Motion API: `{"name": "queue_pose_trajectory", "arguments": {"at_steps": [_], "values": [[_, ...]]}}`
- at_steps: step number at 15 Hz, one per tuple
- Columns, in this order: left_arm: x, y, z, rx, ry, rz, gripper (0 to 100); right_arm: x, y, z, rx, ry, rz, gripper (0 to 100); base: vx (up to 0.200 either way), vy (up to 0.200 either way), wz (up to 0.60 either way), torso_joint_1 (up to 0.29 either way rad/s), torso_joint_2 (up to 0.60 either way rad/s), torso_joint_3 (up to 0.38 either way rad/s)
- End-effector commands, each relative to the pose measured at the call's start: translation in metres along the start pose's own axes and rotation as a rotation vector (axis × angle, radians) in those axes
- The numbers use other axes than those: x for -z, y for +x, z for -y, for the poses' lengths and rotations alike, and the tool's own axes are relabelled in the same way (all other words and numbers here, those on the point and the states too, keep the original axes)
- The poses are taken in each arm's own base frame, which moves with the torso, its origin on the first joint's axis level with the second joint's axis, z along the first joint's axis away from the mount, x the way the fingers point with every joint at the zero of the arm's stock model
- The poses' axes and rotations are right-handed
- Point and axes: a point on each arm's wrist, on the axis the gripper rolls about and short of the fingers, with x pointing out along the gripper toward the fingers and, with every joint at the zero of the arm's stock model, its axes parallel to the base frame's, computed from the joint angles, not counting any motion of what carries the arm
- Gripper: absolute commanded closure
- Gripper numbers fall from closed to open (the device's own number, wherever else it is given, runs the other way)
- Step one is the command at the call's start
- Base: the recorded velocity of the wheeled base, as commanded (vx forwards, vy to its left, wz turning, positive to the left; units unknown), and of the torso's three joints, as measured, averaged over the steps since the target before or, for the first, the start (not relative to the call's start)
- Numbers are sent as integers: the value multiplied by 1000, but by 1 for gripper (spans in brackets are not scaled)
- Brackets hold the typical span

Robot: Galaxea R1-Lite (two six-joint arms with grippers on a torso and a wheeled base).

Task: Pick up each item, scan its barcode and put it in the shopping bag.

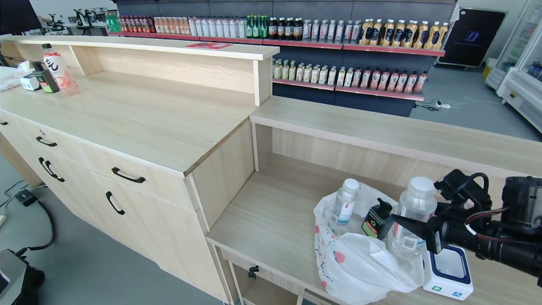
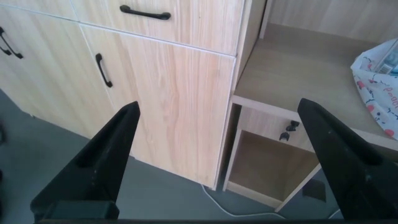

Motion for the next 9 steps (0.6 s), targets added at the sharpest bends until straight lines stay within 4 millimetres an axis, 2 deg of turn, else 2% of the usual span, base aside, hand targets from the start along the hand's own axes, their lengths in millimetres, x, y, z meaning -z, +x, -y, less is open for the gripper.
{"name": "queue_pose_trajectory", "arguments": {"at_steps": [1, 6, 9], "values": [[0, 0, 0, 0, 0, -1, 0, 7, 4, 2, -36, -3, -15, 100, 0, 0, 0, 0, 0, 0], [0, 0, 0, 0, 0, -1, 0, 32, -1, 26, -208, -170, 25, 100, 0, 0, 0, 0, 0, 0], [0, 0, 0, 0, 0, -1, 0, 39, 5, 29, -291, -189, 64, 100, 0, 0, 0, 0, 0, 0]]}}
